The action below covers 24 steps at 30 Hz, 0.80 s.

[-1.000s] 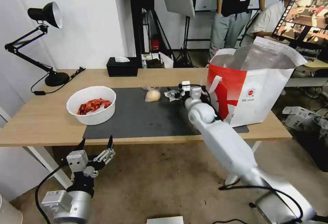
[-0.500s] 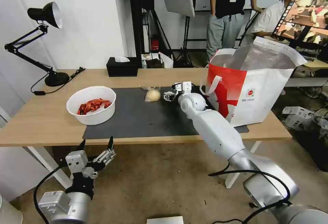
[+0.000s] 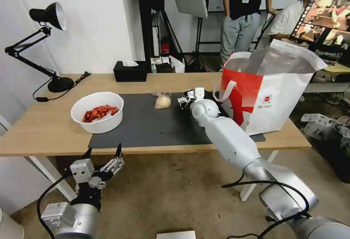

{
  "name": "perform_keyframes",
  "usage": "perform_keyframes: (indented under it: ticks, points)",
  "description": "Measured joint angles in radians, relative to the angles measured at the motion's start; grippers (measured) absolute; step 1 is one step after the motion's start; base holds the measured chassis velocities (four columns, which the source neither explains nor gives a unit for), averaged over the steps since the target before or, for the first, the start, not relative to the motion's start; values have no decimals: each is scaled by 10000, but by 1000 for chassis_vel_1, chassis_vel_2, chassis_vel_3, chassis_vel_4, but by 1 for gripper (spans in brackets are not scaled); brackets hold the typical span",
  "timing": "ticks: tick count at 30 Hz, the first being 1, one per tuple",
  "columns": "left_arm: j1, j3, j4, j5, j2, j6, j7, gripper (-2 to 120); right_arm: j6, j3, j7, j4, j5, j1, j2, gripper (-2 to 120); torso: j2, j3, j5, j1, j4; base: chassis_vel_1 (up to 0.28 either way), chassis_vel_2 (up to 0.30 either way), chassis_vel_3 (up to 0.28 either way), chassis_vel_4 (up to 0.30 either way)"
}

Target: Pick up the trash from the table and place it into the takeout bag.

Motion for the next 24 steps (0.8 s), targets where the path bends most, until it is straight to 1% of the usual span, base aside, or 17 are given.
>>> perform_keyframes:
  ticks: [1, 3, 4, 5, 7, 9, 10, 11, 12, 13, 16, 17, 20, 21, 24]
  points:
    - [0, 0, 0, 0, 0, 0, 0, 100, 0, 0, 0, 0, 0, 0, 0, 16, 0, 0, 0, 0, 0, 0, 0, 0, 0]
    - [-20, -11, -13, -36, 22, 0, -18, 100, 41, -4, 172, 184, 181, 4, 7, 4, -1, 2, 2, 1, 3, 0, 0, 0, 0]
    - [-24, -11, -15, -47, 24, 0, -20, 100, 71, -6, 231, 259, 207, 22, 7, 1, 0, 3, 2, 1, 3, 0, 0, 0, 0]
    - [-24, -11, -15, -47, 24, 0, -20, 100, 71, -6, 231, 259, 207, 22, 7, 1, 0, 3, 2, 1, 3, 0, 0, 0, 0]
    - [-35, 5, -25, -107, 30, 2, -27, 100, 191, -15, 548, 811, 346, 188, -62, 0, 0, 2, 1, 1, 3, 0, 0, 0, 0]
    - [-36, 9, -26, -114, 32, 4, -28, 100, 198, -25, 607, 914, 386, 219, -83, 0, -1, 1, 1, 1, 4, 0, 0, 0, 0]
    - [-38, 19, -26, -128, 36, 10, -30, 100, 205, -70, 740, 1223, 525, 315, -161, 0, -1, 2, 2, 1, 3, 0, 0, 0, 0]
    - [-50, 56, -20, -136, 40, 24, -38, 100, 202, -177, 959, 1909, 783, 601, -346, 0, -1, 2, 2, 1, 3, 0, 0, 0, 0]
    - [-60, 77, -6, -136, 43, 26, -38, 100, 197, -225, 1043, 2221, 904, 761, -442, 0, -1, 1, 2, 1, 4, 0, 0, 0, 0]
    - [-60, 77, -6, -136, 43, 26, -38, 100, 197, -225, 1043, 2221, 904, 761, -442, 0, -1, 1, 2, 1, 4, 0, 0, 0, 0]
    - [-139, 215, 70, -124, 51, 34, -44, 100, -36, -285, 1649, 3699, 1693, 1708, -1008, 0, 0, 1, 0, 1, 5, 0, 0, 0, 0]
    - [-139, 215, 70, -124, 51, 34, -44, 100, -36, -285, 1649, 3699, 1693, 1708, -1008, 0, 0, 1, 0, 1, 5, 0, 0, 0, 0]
    - [-212, 291, 90, -119, 86, 39, -46, 100, -461, -96, 2279, 4701, 2712, 2611, -1873, 0, 0, 1, 1, 1, 5, 0, 0, 0, 0]
    - [-212, 291, 90, -119, 86, 39, -46, 100, -461, -96, 2279, 4701, 2712, 2611, -1873, 0, 0, 1, 1, 1, 5, 0, 0, 0, 0]
    - [-274, 303, 90, -134, 146, 40, -52, 100, -834, 305, 2893, 5465, 3842, 3011, -3136, 0, 0, 0, 3, 1, 3, 0, 0, 0, 0]
